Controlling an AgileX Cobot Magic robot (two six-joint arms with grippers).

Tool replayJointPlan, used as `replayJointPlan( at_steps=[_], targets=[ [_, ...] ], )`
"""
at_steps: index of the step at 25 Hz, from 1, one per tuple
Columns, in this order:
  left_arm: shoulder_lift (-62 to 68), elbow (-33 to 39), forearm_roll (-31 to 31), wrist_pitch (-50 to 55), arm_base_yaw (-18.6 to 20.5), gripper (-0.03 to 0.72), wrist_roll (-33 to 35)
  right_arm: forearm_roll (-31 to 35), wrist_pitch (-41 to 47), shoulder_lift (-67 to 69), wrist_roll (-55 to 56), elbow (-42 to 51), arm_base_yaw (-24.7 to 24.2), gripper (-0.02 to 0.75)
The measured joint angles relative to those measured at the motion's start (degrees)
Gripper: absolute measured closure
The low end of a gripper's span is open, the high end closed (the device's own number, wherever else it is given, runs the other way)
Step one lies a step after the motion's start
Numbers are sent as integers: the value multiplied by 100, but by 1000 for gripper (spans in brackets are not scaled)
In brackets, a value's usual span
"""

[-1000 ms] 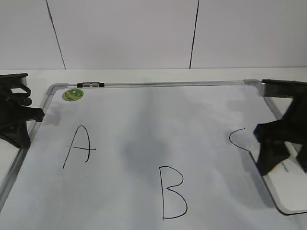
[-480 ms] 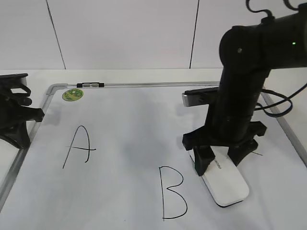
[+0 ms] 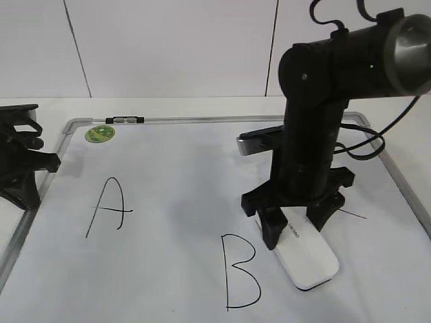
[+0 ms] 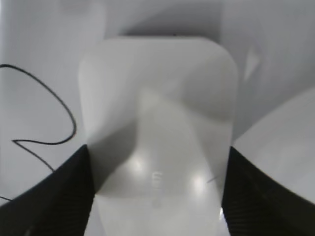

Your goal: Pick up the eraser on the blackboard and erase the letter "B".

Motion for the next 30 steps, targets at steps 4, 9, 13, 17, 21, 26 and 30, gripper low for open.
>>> replayJointPlan(
  at_steps=[4, 9, 13, 17, 21, 26, 30],
  targets=[
    [0, -9, 0, 21, 0, 671, 0, 111, -257, 25, 0, -11, 525, 200],
    [0, -9, 23, 72, 10, 671, 0, 274, -556, 36, 0, -11, 1259, 200],
    [0, -9, 57, 75, 10, 671, 0, 274, -723, 58, 0, -11, 1849, 200],
    [0, -9, 69, 98, 10, 671, 0, 283, -794, 58, 0, -11, 2088, 200],
    [0, -9, 69, 102, 10, 671, 0, 287, -794, 72, 25, -11, 2016, 200],
    [0, -9, 69, 102, 10, 671, 0, 602, -794, 72, 139, -11, 1592, 200],
    [0, -9, 69, 102, 10, 671, 0, 566, -829, 76, 184, -32, 851, 200]
  ],
)
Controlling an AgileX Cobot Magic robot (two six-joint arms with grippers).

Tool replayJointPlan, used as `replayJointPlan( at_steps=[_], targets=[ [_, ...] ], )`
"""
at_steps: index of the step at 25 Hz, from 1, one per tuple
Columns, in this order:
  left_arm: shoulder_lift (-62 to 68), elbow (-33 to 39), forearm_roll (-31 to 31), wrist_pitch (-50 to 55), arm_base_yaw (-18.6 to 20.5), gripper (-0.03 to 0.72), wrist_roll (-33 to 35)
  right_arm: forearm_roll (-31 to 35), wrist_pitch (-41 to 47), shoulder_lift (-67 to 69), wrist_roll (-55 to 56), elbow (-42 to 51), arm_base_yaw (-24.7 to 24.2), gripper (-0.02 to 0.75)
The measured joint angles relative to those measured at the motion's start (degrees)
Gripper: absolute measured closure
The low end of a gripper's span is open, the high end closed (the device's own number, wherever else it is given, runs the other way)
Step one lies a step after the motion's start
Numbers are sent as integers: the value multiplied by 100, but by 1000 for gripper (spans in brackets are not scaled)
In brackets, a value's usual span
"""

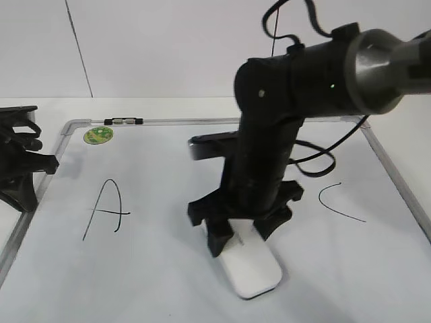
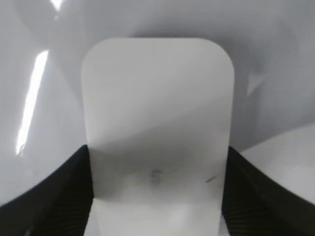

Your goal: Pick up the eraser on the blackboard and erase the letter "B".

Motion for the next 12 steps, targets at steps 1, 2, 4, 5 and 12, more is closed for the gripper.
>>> replayJointPlan(
  at_steps=[1, 2, 4, 5, 12],
  targets=[
    [0, 0, 0, 0, 0, 671, 0, -78, 0, 0, 13, -12, -182, 200],
    [0, 0, 0, 0, 0, 671, 0, -152, 0, 0, 13, -12, -322, 200],
    [0, 0, 0, 0, 0, 671, 0, -348, 0, 0, 26, -12, -754, 200],
    [0, 0, 0, 0, 0, 671, 0, -416, 0, 0, 26, -12, -892, 200],
    [0, 0, -11, 0, 0, 671, 0, -519, 32, 0, 26, -12, -930, 200]
  ],
)
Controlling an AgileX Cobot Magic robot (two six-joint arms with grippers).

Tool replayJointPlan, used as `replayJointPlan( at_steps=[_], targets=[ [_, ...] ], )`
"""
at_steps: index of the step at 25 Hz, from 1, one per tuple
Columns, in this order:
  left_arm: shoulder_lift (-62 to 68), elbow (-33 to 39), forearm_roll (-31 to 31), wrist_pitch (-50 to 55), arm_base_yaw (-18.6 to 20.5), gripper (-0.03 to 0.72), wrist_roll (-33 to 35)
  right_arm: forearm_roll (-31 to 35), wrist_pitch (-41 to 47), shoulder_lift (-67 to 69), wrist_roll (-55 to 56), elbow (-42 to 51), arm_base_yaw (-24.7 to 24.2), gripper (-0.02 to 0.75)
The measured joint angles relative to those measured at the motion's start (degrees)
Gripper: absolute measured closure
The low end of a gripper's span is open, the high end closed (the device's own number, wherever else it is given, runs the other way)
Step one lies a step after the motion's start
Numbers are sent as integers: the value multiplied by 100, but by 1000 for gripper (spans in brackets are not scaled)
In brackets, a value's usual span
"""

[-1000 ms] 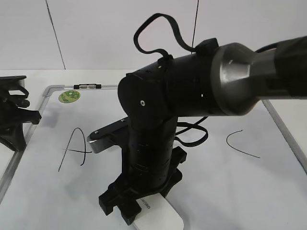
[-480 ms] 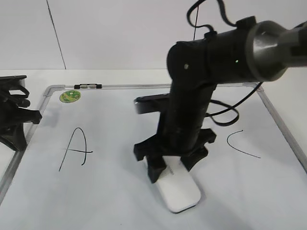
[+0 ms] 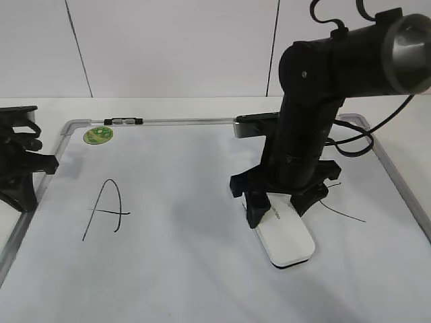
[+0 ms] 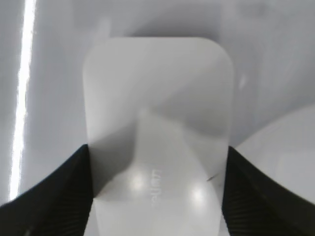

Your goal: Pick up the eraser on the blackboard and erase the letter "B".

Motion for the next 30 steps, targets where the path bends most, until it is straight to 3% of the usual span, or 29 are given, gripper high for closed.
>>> replayJointPlan(
  at_steps=[6, 12, 16, 24, 30],
  targets=[
    [0, 0, 11, 22, 0, 671, 0, -321, -34, 0, -24, -11, 769, 200],
    [0, 0, 11, 22, 0, 671, 0, 37, -35, 35, -166, -103, 1899, 200],
    [0, 0, 11, 22, 0, 671, 0, 248, 114, 126, -285, -346, 2343, 200],
    [0, 0, 11, 22, 0, 671, 0, 194, 153, 165, -216, -412, 2280, 201],
    [0, 0, 11, 22, 0, 671, 0, 212, 153, 173, -151, -424, 1529, 201]
  ],
)
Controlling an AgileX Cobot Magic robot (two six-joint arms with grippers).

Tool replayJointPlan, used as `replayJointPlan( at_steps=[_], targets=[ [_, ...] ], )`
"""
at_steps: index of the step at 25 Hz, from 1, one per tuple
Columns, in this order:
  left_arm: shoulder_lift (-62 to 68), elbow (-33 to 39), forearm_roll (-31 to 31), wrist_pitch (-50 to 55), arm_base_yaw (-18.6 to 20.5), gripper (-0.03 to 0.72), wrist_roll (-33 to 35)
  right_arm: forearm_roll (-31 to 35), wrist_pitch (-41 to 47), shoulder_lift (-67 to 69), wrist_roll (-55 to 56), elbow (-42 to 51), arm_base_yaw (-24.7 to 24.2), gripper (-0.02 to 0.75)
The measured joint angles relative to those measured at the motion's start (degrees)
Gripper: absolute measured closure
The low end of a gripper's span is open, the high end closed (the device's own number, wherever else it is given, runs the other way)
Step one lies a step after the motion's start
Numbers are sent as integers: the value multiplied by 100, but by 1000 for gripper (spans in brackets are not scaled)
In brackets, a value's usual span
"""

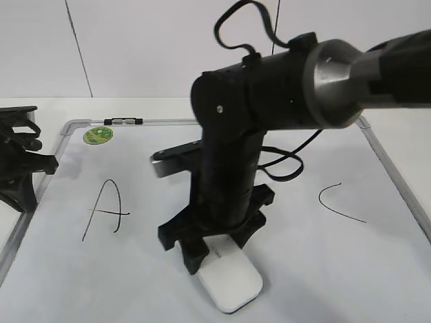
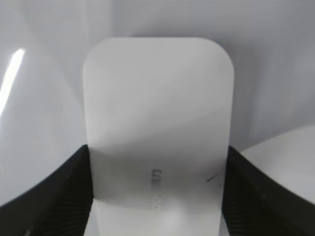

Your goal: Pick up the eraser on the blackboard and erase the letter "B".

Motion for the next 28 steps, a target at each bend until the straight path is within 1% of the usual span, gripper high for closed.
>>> replayJointPlan(
  at_steps=[3, 6, 10, 14, 19, 24, 28],
  targets=[
    [0, 0, 0, 0, 0, 671, 0, 0, -90, 0, 25, -9, -535, 201],
    [0, 0, 0, 0, 0, 671, 0, -46, -109, 0, 43, -60, -878, 201],
    [0, 0, 0, 0, 0, 671, 0, -133, -12, 65, 31, -231, -946, 201],
    [0, 0, 0, 0, 0, 671, 0, -279, 263, 175, -16, -577, -984, 201],
    [0, 0, 0, 0, 0, 671, 0, -176, 589, 175, -28, -1035, -1285, 201],
    [0, 0, 0, 0, 0, 671, 0, -22, 820, 175, -50, -1167, -1890, 201],
    [0, 0, 0, 0, 0, 671, 0, -10, 907, 92, -117, -1167, -2530, 201]
  ],
)
